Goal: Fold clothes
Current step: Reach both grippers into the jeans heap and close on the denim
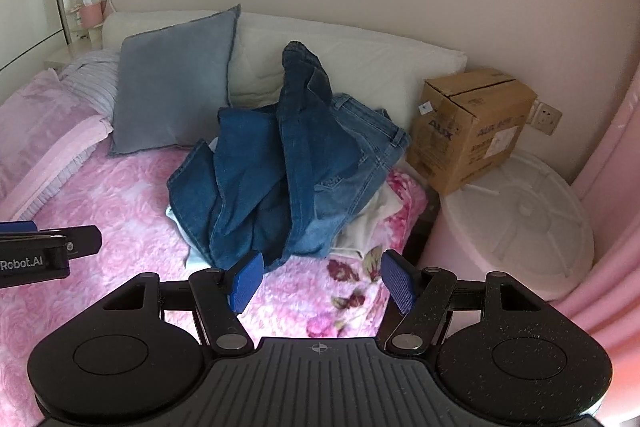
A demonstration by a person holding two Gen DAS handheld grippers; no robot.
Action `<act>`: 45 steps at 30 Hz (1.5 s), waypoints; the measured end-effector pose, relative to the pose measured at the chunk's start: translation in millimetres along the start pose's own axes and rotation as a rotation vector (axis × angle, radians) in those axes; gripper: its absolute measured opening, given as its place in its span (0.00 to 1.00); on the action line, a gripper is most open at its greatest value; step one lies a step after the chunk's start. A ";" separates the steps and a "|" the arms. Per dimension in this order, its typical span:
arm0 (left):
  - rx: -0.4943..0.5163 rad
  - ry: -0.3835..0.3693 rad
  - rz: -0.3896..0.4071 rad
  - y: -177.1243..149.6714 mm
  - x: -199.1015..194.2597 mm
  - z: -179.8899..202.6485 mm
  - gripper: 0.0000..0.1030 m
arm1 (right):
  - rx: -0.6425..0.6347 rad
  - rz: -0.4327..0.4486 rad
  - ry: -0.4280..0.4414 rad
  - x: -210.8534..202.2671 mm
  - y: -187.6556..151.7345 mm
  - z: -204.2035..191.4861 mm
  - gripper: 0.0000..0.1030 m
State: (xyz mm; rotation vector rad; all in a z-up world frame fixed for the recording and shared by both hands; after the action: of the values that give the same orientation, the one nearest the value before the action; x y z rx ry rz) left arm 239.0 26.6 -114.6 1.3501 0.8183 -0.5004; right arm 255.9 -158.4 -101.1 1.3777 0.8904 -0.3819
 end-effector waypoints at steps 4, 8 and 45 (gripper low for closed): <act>-0.007 0.004 -0.018 14.8 22.1 4.3 0.76 | 0.010 -0.027 0.029 22.5 14.8 10.1 0.67; -0.020 0.014 -0.040 28.0 45.5 5.8 0.76 | 0.030 -0.075 0.058 50.8 28.3 19.9 0.67; -0.023 -0.059 -0.131 117.1 279.9 18.4 0.69 | -0.011 -0.177 0.134 289.4 114.1 47.8 0.66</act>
State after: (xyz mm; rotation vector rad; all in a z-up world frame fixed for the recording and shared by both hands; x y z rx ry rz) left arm 507.6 67.9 -250.8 1.2605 0.8645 -0.6289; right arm 534.6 -107.0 -238.0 1.3304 1.1280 -0.4227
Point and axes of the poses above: each gripper's, at about its wrist camera, not at the fingertips, and x roughly the way its jaws point, z to its right, y to its top, the point moved 7 cm from there along x, roughly the way its jaws point, and after that the axes turned 5 degrees about y, right-handed, at the moved point
